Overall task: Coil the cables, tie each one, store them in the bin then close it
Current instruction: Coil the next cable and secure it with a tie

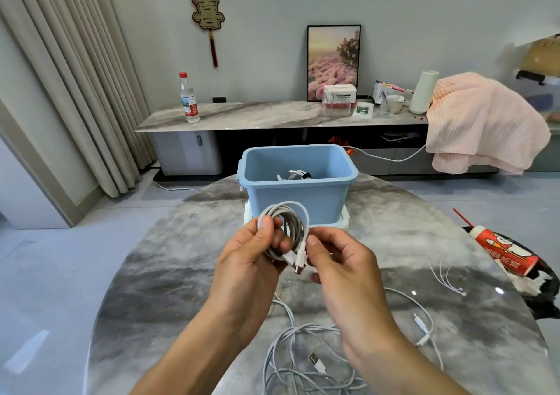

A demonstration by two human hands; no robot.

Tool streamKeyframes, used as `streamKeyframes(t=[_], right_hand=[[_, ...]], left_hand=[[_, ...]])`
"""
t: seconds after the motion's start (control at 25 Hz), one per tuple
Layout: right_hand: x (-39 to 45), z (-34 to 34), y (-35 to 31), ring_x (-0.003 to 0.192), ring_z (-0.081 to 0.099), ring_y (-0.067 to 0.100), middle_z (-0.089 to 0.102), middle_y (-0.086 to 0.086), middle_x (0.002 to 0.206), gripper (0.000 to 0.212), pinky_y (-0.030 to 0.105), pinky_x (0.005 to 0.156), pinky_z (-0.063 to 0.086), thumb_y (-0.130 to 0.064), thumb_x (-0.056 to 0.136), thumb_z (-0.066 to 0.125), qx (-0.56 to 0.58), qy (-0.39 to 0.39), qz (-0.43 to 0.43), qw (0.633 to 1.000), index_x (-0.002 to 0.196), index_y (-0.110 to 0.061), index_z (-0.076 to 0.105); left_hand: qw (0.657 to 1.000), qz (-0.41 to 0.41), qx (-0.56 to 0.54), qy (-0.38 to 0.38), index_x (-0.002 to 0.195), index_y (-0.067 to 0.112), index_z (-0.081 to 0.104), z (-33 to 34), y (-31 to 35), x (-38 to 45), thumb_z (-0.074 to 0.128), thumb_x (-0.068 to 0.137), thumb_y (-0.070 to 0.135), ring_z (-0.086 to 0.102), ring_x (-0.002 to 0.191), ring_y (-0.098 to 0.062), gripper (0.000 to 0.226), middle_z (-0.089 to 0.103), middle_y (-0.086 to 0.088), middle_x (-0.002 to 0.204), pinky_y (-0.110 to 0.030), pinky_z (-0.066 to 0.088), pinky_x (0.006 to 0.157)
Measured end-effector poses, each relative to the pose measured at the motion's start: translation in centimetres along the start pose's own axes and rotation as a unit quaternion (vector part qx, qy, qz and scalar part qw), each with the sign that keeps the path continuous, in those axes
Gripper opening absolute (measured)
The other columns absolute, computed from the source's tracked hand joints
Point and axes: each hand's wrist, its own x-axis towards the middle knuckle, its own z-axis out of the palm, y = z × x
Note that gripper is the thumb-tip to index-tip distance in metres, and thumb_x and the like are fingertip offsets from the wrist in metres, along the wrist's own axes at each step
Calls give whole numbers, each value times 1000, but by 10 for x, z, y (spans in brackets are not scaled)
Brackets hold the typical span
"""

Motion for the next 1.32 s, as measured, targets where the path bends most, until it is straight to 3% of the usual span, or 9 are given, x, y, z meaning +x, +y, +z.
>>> streamKeyframes(t=[0.08,0.2,0.36,0.6,0.76,0.92,1.08,1.2,1.32], right_hand=[[-4,-1,5,69,64,13,70,-8,84,19,35,67,53,-17,100,53,-141,1,-110,984,106,-31,63],[7,-19,-2,71,59,6,63,-15,91,34,26,65,49,-10,96,46,-336,-66,-336,878,119,-28,63],[33,-45,-1,86,65,12,73,-10,102,36,32,73,53,-5,89,52,-410,-170,-432,785,116,-21,70],[38,-44,12,75,55,20,67,-2,88,24,30,65,48,-26,98,58,-391,-127,-500,762,110,-13,74],[37,-44,10,70,55,24,65,4,82,14,34,61,49,-14,94,67,-418,-87,-559,711,96,-4,77],[37,-43,7,64,52,25,61,5,73,26,38,56,48,-15,98,63,-451,-96,-600,653,76,-4,72],[41,-42,9,63,47,25,56,4,70,33,38,55,44,-23,95,66,-421,-113,-584,685,67,-7,63],[41,-41,10,71,55,25,60,4,82,24,38,61,49,-29,90,71,-372,-142,-543,739,86,-8,61],[38,-38,9,83,60,26,64,5,99,25,39,71,51,-33,90,71,-403,-147,-557,711,104,-12,67]], left_hand=[[1000,-1,19,0,86,8,54,1,4,-1,52,88,23,46,62,-12,16,44,0,65,-25,44,64],[999,-28,13,21,85,8,57,-6,15,2,53,87,23,44,59,-12,16,38,0,65,-28,39,67],[993,-104,-46,27,79,8,59,-16,30,6,55,86,23,42,53,-11,16,33,2,65,-32,29,76],[972,-154,-176,29,77,6,61,-11,30,3,56,86,21,47,53,-11,19,40,2,63,-38,25,113],[974,-129,-180,44,84,9,62,0,19,-3,57,84,24,56,58,-10,16,52,1,63,-36,51,86],[980,-124,-145,62,95,8,64,5,8,-4,58,83,30,56,60,-7,25,52,3,65,-30,52,65],[985,-124,-110,56,97,5,65,6,5,-5,60,83,29,57,62,-9,28,52,2,66,-29,46,64],[986,-136,-82,47,99,3,65,7,5,-6,59,86,30,57,69,-15,31,51,-6,73,-29,48,62],[985,-168,-36,18,97,4,65,6,7,-8,52,95,31,55,77,-21,30,50,-14,86,-29,45,60]])
